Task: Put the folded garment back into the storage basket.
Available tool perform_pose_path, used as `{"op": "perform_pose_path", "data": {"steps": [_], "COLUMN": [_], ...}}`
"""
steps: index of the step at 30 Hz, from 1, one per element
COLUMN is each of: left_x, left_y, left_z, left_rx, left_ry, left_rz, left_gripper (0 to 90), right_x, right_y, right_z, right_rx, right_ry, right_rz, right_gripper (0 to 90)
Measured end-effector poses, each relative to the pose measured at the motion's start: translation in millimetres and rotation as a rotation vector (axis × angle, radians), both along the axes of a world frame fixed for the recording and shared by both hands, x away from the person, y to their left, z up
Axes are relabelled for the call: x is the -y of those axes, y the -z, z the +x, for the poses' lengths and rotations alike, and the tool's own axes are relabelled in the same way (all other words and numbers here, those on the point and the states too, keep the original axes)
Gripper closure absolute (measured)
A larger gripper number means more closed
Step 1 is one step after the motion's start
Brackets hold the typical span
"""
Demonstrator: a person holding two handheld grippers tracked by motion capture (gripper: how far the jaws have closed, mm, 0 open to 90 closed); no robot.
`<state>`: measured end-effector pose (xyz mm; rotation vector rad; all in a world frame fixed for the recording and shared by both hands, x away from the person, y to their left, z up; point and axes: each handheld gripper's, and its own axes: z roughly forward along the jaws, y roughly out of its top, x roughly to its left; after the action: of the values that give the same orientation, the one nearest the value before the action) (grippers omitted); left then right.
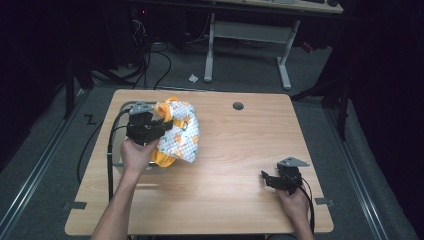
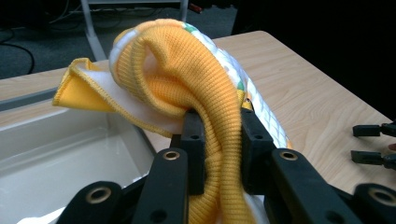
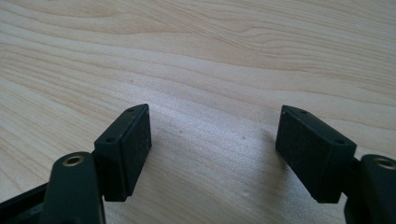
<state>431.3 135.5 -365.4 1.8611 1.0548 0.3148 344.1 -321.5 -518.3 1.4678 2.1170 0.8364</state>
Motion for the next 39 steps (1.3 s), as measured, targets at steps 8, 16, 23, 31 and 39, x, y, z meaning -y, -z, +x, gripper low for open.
{"op": "perform_pose_path", "data": {"steps": [8, 16, 23, 31, 39], "left_x": [-18.7, -34.4, -45.2, -54.3, -59.8], "left_y": [-5.0, -6.7, -5.9, -2.4, 3.1], "left_z": [1.3, -1.5, -0.9, 0.8, 6.0], "left_rx": [0.012, 0.017, 0.014, 0.003, -0.005], "left_ry": [-0.035, -0.066, -0.087, -0.104, -0.119], "left_rz": [0.005, 0.007, 0.021, 0.036, 0.061], "left_gripper": [75.2, 75.2, 75.3, 75.3, 75.2], "right_x": [0.0, 0.0, 0.0, -0.1, -0.1], "right_y": [0.0, 0.0, 0.0, 0.0, -0.1], "right_z": [0.0, 0.0, 0.0, 0.0, 0.0], "right_rx": [0.000, 0.000, 0.000, 0.001, -0.001], "right_ry": [0.000, 0.000, 0.000, 0.000, -0.001], "right_rz": [0.000, 0.000, 0.000, 0.000, -0.001], "right_gripper": [27.0, 27.0, 27.0, 27.0, 27.0]}}
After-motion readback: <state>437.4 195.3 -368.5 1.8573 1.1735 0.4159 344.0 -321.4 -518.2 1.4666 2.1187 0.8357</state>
